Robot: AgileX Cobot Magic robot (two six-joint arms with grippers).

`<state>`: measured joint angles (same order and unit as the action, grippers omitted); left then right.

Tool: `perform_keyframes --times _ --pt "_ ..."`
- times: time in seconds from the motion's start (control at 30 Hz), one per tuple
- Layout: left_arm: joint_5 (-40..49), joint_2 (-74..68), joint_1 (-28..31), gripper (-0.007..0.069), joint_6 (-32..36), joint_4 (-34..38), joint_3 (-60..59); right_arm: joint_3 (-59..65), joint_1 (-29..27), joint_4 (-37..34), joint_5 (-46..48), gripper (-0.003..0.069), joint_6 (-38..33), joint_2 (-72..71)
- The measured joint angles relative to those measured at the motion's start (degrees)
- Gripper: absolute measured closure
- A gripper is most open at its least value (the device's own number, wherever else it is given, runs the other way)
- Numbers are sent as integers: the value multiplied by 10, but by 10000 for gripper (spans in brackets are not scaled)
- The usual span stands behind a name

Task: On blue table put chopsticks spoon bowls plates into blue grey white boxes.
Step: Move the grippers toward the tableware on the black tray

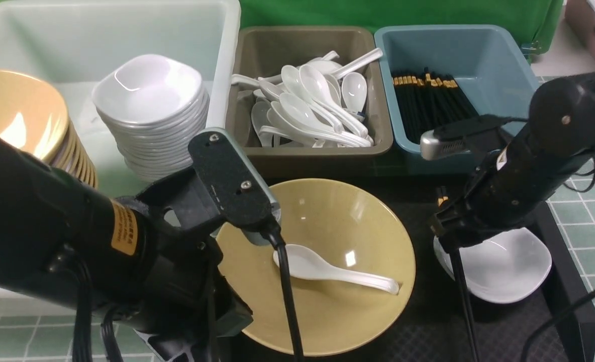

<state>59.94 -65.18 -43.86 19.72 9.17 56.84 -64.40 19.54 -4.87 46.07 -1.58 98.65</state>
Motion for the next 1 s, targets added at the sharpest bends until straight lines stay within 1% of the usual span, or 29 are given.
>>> perform_keyframes --times 0.3,0.4,0.5,0.57,0.6,0.63,0.67,0.73,0.8,1.0 --pt "-4 -1 0 620 0 -24 0 0 0 0 -14 188 3 28" --pt "-7 -1 0 620 2 -29 0 0 0 0 -12 202 3 28" --pt "-7 -1 0 620 2 -31 0 -1 0 0 -5 263 3 28" --pt "-7 -1 0 620 2 -31 0 -1 0 1 -1 313 3 28" --pt "-7 -1 0 620 2 -31 0 -1 0 1 0 352 3 28" --pt "-7 -1 0 620 2 -31 0 -1 0 1 1 359 3 28" --pt "-7 -1 0 620 2 -32 0 -1 0 1 1 406 3 28" --pt "-7 -1 0 620 2 -32 0 -2 0 1 4 463 3 28" --pt "-7 -1 0 620 2 -32 0 -3 0 1 8 489 3 28" --pt "-11 -1 0 620 -6 -32 0 -5 0 1 31 489 -9 13"
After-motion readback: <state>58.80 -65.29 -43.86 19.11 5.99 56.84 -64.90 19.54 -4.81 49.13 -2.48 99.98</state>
